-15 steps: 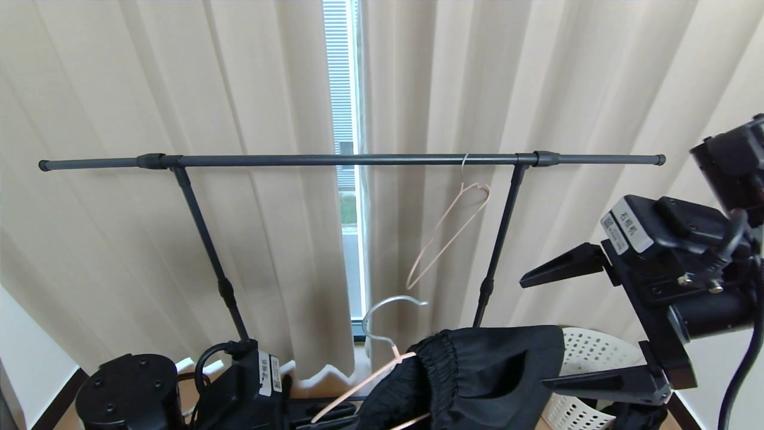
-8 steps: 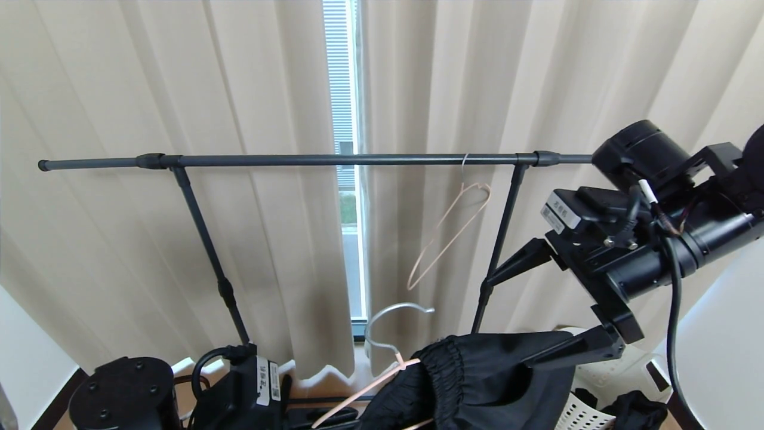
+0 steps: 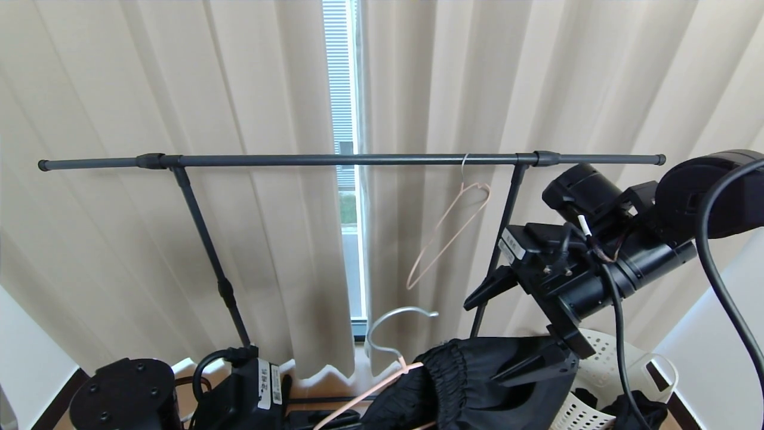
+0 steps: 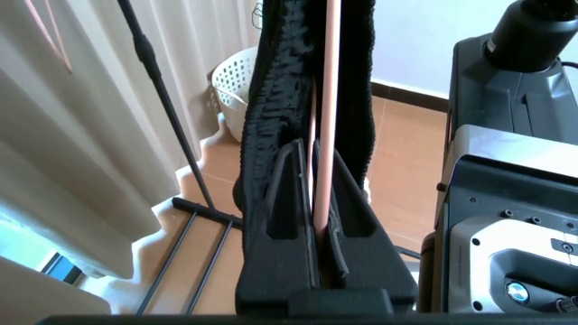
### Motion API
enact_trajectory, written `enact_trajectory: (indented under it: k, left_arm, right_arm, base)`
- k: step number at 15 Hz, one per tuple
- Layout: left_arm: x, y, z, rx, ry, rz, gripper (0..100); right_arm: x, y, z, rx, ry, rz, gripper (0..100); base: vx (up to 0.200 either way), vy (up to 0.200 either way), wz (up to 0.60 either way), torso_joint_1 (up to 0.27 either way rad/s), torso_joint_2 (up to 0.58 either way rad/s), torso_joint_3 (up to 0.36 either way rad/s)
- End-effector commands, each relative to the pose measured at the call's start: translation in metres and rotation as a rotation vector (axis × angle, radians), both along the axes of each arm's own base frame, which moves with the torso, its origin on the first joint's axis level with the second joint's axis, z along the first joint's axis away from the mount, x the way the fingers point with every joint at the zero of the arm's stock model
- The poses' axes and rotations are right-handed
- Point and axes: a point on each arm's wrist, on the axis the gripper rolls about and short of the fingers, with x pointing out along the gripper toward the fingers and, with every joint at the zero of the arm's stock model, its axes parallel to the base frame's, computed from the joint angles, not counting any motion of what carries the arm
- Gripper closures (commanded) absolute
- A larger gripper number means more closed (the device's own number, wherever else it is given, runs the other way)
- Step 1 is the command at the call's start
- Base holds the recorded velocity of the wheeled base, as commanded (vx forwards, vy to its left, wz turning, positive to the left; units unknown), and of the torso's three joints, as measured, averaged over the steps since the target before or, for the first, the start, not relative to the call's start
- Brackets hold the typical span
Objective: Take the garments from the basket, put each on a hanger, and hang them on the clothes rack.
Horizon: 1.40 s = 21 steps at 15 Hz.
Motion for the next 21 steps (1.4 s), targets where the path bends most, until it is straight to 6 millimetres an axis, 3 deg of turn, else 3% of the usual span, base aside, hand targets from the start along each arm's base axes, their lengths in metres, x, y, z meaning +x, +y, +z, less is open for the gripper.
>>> enact_trajectory:
  k: [1, 7, 8, 19, 20, 21]
  left_arm:
    - [0.000, 0.000, -0.001, 0.002, 0.000, -0.001, 100]
    - [-0.001, 0.000, 0.002, -0.006, -0.012, 0.001, 100]
    - [-0.001, 0.001, 0.002, -0.007, -0.012, 0.001, 100]
    - [0.000, 0.000, 0.001, -0.004, -0.006, 0.003, 100]
    - [0.000, 0.000, 0.001, -0.004, -0.004, 0.003, 0]
    - [0.000, 0.000, 0.001, -0.006, 0.000, 0.004, 0]
  right_arm:
    - [-0.002, 0.004, -0.007, -0.008, 0.016, 0.014, 0]
    - [-0.005, 0.011, -0.006, -0.003, 0.007, 0.031, 0]
    - [-0.005, 0.011, -0.007, -0.004, 0.009, 0.029, 100]
    - [-0.009, 0.008, -0.002, 0.006, -0.002, 0.021, 100]
    - [-0.012, 0.007, -0.002, 0.006, -0.002, 0.022, 100]
    - [-0.016, 0.006, 0.002, 0.012, -0.015, 0.022, 100]
  base:
    - [0.000, 0.000, 0.00, 0.000, 0.00, 0.000]
    - [0.000, 0.000, 0.00, 0.000, 0.00, 0.000]
    - [0.000, 0.000, 0.00, 0.000, 0.00, 0.000]
    - [0.000, 0.000, 0.00, 0.000, 0.00, 0.000]
    - [0.000, 0.000, 0.00, 0.000, 0.00, 0.000]
    - [0.000, 0.000, 0.00, 0.000, 0.00, 0.000]
